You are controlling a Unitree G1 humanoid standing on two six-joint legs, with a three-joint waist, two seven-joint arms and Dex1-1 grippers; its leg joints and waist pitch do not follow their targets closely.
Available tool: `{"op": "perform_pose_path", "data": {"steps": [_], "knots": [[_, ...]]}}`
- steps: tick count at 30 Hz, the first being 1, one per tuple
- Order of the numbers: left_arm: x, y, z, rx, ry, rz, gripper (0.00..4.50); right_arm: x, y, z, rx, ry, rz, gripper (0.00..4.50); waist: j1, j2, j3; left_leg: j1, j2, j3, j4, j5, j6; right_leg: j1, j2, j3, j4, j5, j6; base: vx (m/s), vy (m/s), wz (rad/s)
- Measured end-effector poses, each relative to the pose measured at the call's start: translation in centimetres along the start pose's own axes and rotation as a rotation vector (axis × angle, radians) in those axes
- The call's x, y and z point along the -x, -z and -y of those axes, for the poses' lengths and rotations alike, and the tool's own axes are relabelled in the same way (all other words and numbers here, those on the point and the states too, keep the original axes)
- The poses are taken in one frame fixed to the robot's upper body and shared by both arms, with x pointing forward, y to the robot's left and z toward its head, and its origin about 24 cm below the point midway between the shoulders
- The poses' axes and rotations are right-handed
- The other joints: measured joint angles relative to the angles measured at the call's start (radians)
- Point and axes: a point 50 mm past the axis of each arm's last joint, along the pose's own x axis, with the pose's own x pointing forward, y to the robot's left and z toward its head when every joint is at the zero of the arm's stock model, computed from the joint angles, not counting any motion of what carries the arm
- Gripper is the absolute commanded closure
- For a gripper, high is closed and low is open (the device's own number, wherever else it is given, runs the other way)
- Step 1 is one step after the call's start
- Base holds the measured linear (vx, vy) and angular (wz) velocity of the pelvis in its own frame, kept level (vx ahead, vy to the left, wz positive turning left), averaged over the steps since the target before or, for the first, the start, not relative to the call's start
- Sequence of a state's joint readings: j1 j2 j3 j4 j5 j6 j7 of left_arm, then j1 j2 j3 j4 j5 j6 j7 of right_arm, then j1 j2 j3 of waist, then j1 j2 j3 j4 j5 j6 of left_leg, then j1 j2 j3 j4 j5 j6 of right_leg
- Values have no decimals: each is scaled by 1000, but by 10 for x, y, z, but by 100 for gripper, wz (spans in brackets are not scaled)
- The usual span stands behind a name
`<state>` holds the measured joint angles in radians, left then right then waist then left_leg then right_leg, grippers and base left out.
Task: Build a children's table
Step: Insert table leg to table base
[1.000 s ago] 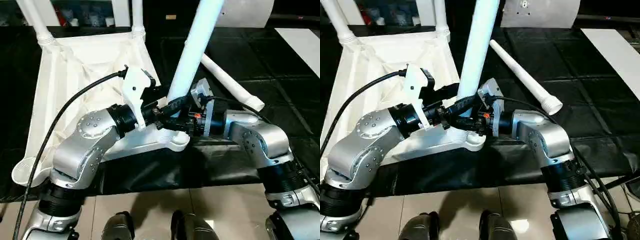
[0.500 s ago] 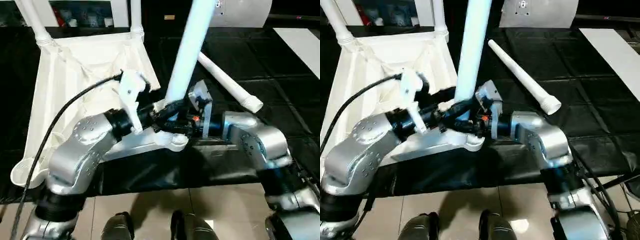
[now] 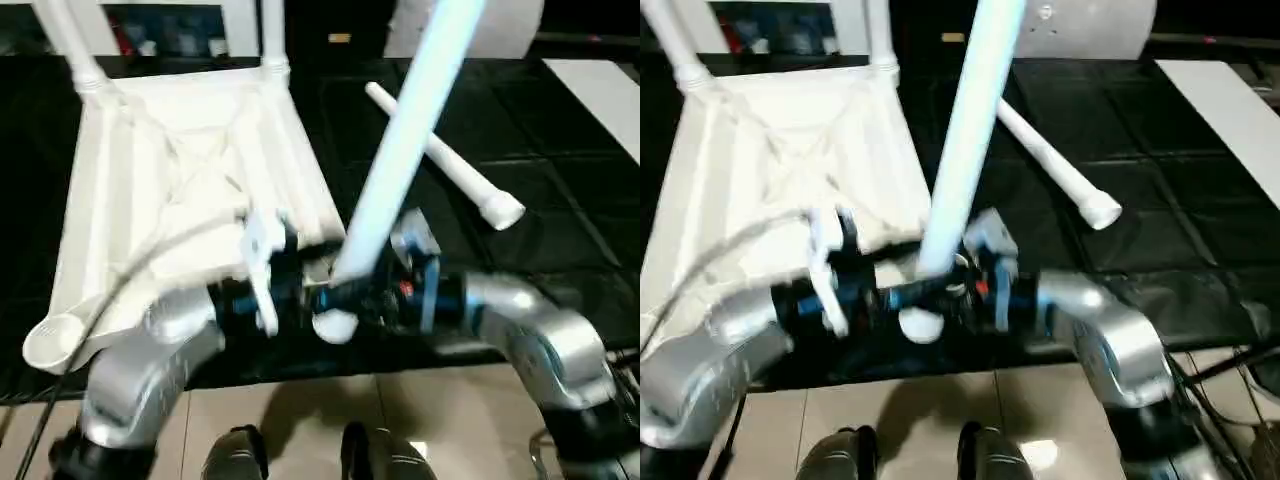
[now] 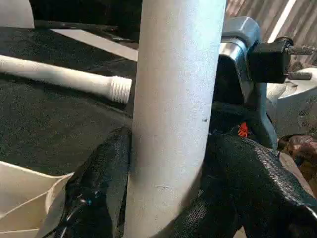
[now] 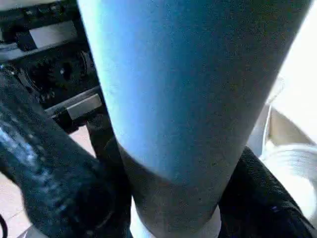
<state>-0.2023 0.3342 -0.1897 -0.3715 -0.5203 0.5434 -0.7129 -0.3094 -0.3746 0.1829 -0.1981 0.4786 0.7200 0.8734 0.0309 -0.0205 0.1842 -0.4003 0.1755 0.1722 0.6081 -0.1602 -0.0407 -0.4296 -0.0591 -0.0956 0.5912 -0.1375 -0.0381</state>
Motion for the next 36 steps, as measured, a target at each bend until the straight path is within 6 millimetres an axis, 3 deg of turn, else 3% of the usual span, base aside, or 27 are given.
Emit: {"op": "perform_pose_path", "data": {"steps": [3,6,11,14,16,18,20,23,27,32,36], "knots": [[0,-5,0,25,7,46,105,3,-3,2,5,25,14,257,0,0,0,0,0,0,0,0,0,1,0,-1,-4,0,0,0,0,0],[1,-14,0,80,25,150,70,7,-6,6,11,57,27,257,0,1,1,2,1,-2,-1,0,0,8,0,-6,-14,0,0,0,0,0],[2,-48,-4,210,43,465,65,8,-15,10,28,84,49,257,0,2,1,12,0,-3,2,0,1,22,-1,-8,-21,0,1,0,0,0],[5,-68,-19,213,-79,577,65,5,-22,11,43,87,69,257,-1,2,1,17,3,-7,-2,0,1,33,-2,-22,-35,-1,1,0,0,0],[5,-65,-29,181,-182,517,65,5,-22,12,42,94,72,257,-3,4,1,17,5,-12,-5,0,1,39,-2,-31,-47,-1,1,0,0,0],[1,-53,-50,56,-350,281,65,-2,-28,11,63,101,92,257,-6,6,2,18,3,-16,-7,0,0,40,-1,-31,-50,-1,1,0,0,0],[0,-45,-55,31,-399,207,65,-3,-33,11,84,107,107,257,-9,7,2,18,1,-18,-6,0,0,41,-2,-31,-50,-1,1,0,0,0],[-12,-43,-41,-1,-303,156,65,-4,-32,12,87,129,102,257,-1,8,2,18,0,-18,-6,0,0,41,-3,-30,-50,-1,1,0,0,0],[-10,-54,-30,-64,-249,156,65,-5,-33,13,110,165,114,257,2,11,0,18,0,-17,-6,0,0,40,-2,-26,-43,0,0,0,0,0],[-13,-57,-26,-74,-229,188,65,-5,-34,17,99,226,137,257,11,11,0,16,-2,-15,-4,0,0,30,-4,-20,-22,0,-1,0,0,0],[-16,-49,-36,-75,-344,180,65,-5,-35,25,46,357,198,257,10,21,-6,16,-1,-15,-6,0,-1,25,-2,-18,-13,1,-1,0,0,0]]}}
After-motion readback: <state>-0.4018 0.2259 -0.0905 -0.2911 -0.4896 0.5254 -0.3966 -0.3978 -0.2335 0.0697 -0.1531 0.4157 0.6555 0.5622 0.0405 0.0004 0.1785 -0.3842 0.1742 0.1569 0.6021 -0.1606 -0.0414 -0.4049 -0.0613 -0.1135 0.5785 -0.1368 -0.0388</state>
